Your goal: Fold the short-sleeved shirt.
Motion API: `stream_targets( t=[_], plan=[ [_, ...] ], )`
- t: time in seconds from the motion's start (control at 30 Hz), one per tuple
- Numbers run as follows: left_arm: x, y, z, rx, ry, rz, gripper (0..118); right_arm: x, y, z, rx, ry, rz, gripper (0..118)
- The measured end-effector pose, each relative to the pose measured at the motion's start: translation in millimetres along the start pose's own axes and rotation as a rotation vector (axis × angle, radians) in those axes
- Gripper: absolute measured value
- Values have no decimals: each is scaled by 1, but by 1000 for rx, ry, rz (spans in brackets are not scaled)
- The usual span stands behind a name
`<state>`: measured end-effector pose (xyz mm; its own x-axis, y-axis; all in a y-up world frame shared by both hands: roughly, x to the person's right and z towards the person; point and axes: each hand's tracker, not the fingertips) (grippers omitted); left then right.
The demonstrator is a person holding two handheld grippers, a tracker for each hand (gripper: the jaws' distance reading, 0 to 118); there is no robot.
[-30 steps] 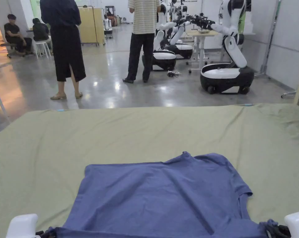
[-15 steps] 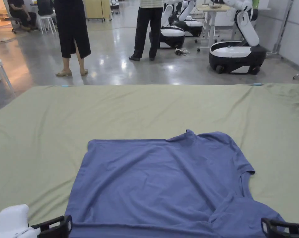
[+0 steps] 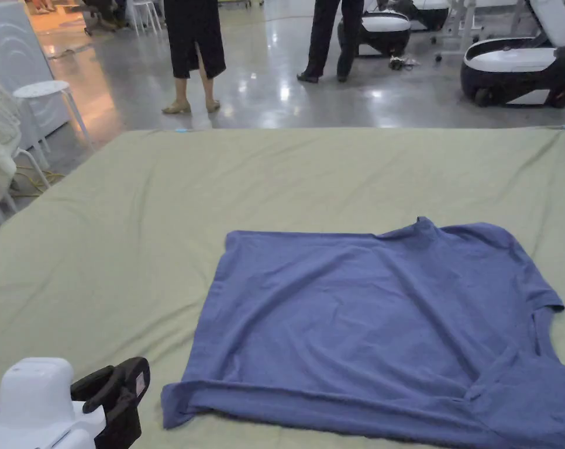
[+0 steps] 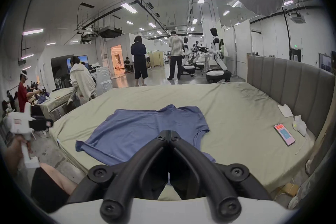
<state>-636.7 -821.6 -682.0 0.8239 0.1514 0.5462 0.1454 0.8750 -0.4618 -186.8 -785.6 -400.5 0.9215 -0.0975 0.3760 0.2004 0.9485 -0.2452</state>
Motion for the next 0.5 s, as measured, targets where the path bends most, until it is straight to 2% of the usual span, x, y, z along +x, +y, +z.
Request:
stream_targets(
  t=[0.07, 0.1, 0.17, 0.2, 0.27, 0.43, 0.47, 0.5],
  plan=[
    [-22, -4, -44, -162, -83, 80, 0, 0, 0, -1, -10, -1, -4, 0],
    [-30, -9, -66, -260, -67, 93, 9, -6, 4, -1, -11, -1, 0, 0],
    [-41, -20, -93, -235, 4, 114, 72, -9, 4, -1, -20, 0, 7, 0],
    [-47, -23, -107, -289, 26, 134, 100, -9, 3, 0, -42, 19, 5, 0],
    [-55, -32, -131, -377, -3, 161, 102, -12, 3, 1, -61, 32, 3, 0],
    [-47, -44, -160, -403, 58, 105, 101, -14, 0, 0, -86, 30, 10, 0],
    [-46, -46, -163, -407, 52, 100, 92, -13, -1, 0, -89, 28, 10, 0],
    [-43, -48, -165, -412, 37, 86, 57, -12, -1, -2, -95, 23, 10, 0]
  ],
)
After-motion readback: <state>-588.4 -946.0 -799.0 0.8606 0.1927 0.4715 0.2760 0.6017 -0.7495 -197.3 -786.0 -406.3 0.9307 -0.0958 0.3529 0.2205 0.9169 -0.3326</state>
